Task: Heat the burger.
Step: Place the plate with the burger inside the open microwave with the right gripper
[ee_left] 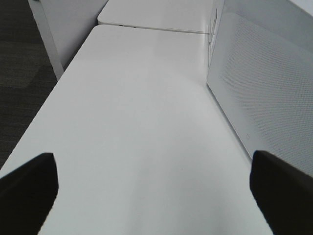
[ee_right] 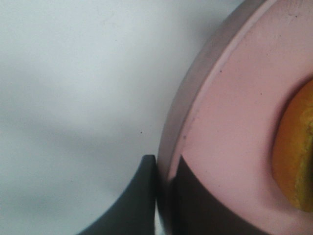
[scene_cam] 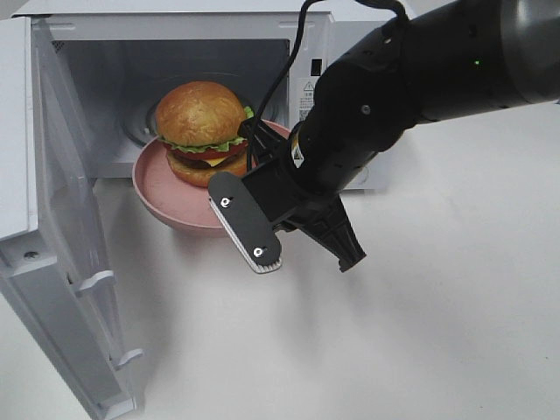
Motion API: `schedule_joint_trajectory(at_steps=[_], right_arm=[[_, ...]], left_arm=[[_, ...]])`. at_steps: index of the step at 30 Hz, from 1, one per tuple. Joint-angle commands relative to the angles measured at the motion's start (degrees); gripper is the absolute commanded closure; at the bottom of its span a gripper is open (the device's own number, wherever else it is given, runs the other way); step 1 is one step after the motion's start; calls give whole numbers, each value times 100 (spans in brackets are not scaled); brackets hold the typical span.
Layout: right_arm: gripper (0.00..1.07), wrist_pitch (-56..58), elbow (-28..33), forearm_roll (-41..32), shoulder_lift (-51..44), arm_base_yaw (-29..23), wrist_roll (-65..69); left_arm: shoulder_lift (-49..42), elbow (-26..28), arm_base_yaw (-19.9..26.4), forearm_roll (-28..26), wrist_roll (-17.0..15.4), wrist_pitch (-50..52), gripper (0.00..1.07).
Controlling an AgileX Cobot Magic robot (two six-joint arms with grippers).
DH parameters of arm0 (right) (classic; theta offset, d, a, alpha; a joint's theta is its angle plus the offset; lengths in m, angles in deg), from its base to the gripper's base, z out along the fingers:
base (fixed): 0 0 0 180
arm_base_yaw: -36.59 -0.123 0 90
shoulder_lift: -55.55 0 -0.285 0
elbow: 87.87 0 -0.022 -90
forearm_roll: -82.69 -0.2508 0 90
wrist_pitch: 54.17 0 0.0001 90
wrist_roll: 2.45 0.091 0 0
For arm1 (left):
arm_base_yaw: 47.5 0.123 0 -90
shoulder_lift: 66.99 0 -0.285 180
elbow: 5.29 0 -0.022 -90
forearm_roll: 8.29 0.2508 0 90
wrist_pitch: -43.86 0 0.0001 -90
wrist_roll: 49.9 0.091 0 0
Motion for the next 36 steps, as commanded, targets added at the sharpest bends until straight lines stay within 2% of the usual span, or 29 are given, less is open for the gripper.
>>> schedule_joint_trajectory(at_steps=[1,3,19,21,36], right_arm=[[107,-206,-189,40,17,6,52],[107,29,-527,29,246,17,52],[107,447,-1547,-97,871,160,97],[107,722,-1902,-97,1066,218,109],[107,1071,-3054,-74,1776,223,384]], left_arm=[[-103,-29,11,0,0,17,7],[-103,-29,11,0,0,17,7],[-103,-29,11,0,0,17,7],[-103,-29,11,0,0,17,7],[-103,-29,11,0,0,17,7]])
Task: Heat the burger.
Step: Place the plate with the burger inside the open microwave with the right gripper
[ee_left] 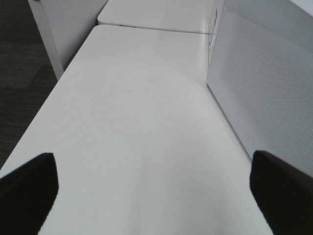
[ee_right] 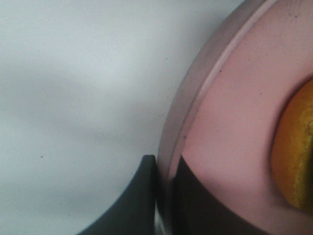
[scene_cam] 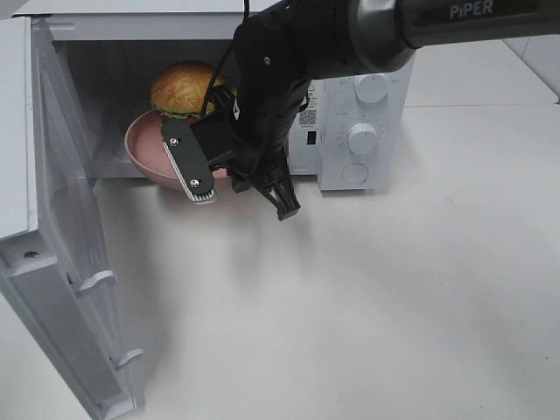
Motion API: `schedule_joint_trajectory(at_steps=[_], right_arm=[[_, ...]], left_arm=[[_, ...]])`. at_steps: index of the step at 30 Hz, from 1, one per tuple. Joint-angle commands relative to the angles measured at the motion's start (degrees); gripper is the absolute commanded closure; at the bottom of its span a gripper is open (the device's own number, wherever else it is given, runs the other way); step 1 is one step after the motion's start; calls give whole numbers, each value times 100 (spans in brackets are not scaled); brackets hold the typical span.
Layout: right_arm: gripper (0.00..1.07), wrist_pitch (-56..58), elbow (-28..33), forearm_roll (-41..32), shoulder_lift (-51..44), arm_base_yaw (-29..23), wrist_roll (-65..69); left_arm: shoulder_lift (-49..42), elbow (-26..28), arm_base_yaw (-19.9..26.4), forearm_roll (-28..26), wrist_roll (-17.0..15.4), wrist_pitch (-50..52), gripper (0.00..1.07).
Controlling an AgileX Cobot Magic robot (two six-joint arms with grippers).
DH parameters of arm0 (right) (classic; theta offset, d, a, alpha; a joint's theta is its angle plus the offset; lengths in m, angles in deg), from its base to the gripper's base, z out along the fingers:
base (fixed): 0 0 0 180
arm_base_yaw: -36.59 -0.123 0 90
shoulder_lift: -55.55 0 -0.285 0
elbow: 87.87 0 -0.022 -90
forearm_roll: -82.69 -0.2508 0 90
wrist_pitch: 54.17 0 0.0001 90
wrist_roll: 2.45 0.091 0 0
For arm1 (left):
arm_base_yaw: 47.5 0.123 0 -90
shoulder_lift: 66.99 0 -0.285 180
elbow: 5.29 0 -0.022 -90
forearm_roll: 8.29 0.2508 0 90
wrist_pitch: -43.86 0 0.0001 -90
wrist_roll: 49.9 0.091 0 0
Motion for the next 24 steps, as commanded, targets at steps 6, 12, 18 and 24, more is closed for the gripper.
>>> schedule_joint_trajectory(at_steps=[6,12,18,24], right_arm=[[107,-17,-819,97,286,11,92],[107,183,-1289,109,533,11,246],[107,183,-1908,109,825,11,344],[107,201,-2257,149,1066,11,361]], left_arm=[[-103,-29,11,0,0,17,7],[-103,-29,11,0,0,17,7],[-103,-29,11,0,0,17,7],[-103,-29,11,0,0,17,7]])
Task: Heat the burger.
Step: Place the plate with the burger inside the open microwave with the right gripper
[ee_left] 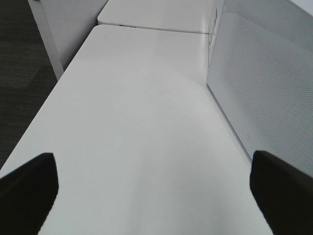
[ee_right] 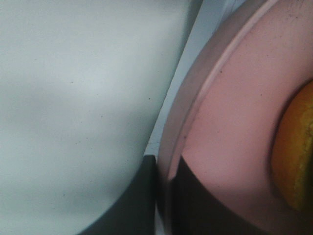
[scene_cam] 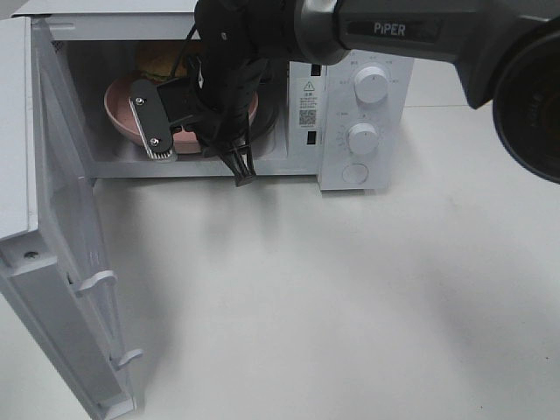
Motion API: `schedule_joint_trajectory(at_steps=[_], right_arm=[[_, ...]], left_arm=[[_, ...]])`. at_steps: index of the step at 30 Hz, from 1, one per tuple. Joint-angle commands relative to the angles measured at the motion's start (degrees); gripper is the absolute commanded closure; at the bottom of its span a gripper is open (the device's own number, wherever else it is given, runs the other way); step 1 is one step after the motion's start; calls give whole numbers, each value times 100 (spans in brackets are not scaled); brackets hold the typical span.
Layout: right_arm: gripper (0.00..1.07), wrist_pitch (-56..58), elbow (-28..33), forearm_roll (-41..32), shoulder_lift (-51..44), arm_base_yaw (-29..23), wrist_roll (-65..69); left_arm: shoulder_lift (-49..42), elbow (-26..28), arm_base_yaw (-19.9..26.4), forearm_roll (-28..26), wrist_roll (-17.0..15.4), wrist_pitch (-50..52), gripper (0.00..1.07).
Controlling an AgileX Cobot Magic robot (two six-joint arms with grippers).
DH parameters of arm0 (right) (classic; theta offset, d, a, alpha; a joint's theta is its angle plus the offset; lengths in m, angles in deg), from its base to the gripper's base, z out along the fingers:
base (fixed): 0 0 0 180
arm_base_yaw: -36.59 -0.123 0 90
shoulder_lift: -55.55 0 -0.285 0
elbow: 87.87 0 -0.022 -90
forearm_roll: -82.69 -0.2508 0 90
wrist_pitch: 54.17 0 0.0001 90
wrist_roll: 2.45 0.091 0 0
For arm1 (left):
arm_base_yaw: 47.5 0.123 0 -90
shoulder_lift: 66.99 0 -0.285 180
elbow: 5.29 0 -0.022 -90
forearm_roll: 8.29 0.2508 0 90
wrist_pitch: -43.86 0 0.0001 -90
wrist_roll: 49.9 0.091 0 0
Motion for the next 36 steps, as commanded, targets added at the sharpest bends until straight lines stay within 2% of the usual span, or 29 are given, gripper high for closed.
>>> schedule_joint_trajectory(at_steps=[1,11,28,30,33,35,36], right_arm=[[107,-269,-212,149,11,11,46],[107,-292,-642,241,390,80,183],[107,-418,-693,350,521,212,183],[102,-441,-693,355,561,212,178],[100,-464,-693,355,561,212,178],[92,-504,-693,367,636,212,155],[92,-504,-693,367,636,212,155]], left_arm=[[-103,-29,11,0,-6,17,7],[-103,-29,11,11,-6,17,7],[-103,-29,11,29,-6,17,7],[-103,-29,11,34,-6,17,7],[-103,-29,11,34,-6,17,7],[-103,-29,11,34,-6,17,7],[-103,-29,11,34,-6,17,7]])
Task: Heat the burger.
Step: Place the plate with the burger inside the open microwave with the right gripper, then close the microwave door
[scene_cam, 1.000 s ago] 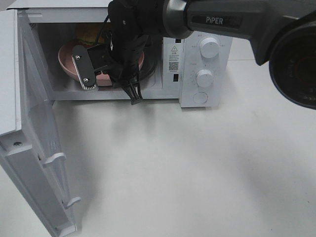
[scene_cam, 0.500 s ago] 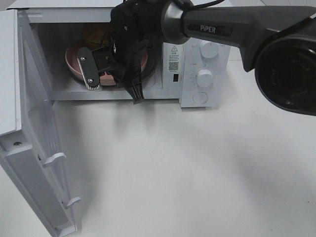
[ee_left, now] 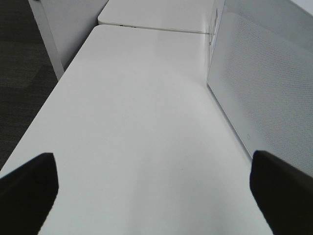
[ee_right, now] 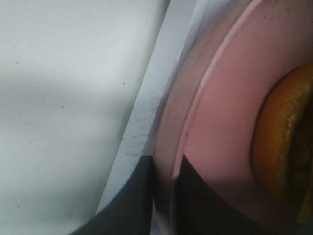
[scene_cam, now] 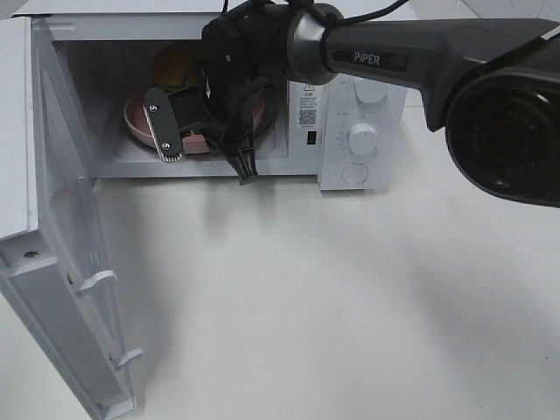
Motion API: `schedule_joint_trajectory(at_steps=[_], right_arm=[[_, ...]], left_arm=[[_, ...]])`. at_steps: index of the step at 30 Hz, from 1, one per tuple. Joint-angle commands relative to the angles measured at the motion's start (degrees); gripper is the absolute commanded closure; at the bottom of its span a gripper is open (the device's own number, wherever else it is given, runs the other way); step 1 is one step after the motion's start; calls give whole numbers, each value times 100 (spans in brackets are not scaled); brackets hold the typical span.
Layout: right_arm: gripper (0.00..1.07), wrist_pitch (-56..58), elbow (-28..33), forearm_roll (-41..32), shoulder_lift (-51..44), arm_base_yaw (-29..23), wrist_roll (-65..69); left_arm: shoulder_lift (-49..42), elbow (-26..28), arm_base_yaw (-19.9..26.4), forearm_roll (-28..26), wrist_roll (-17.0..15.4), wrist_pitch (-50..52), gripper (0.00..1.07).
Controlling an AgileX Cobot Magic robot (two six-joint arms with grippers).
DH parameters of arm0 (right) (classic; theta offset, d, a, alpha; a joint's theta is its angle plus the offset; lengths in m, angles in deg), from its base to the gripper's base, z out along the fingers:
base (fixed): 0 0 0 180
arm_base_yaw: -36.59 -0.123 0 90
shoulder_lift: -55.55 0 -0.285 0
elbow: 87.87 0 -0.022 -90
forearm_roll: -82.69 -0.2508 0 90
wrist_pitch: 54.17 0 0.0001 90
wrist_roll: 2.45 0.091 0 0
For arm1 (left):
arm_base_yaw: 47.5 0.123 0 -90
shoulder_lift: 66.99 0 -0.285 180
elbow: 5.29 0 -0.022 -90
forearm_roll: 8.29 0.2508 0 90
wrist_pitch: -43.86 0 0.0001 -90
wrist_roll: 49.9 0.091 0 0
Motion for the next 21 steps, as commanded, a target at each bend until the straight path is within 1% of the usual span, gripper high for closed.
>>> schedule_joint_trajectory(at_steps=[1,2,3,4,6,7,8,9,10,12,21], right_arm=[[90,-269,-92,80,17,11,0],[86,-275,-92,86,46,11,0],[86,-275,-92,86,46,11,0],[83,-332,-92,80,63,11,0],[82,-378,-92,57,63,11,0],[78,-413,-92,29,63,11,6],[78,-413,-92,29,63,11,6],[74,-413,-92,23,63,6,17],[74,-413,-92,23,63,6,17],[71,-321,-92,-17,63,6,57],[68,109,-92,-241,23,6,69]], left_arm=[[-103,-29,11,29,-6,17,7],[-103,-29,11,29,-6,17,7],[-103,-29,11,29,-6,17,7],[-103,-29,11,29,-6,17,7],[-103,-29,11,34,-6,17,7],[-103,-29,11,40,-6,17,7],[-103,-29,11,40,-6,17,7],[-103,-29,11,40,-6,17,7],[-103,-29,11,40,-6,17,7],[-103,-29,11,40,-6,17,7],[-103,-29,11,40,-6,17,7]])
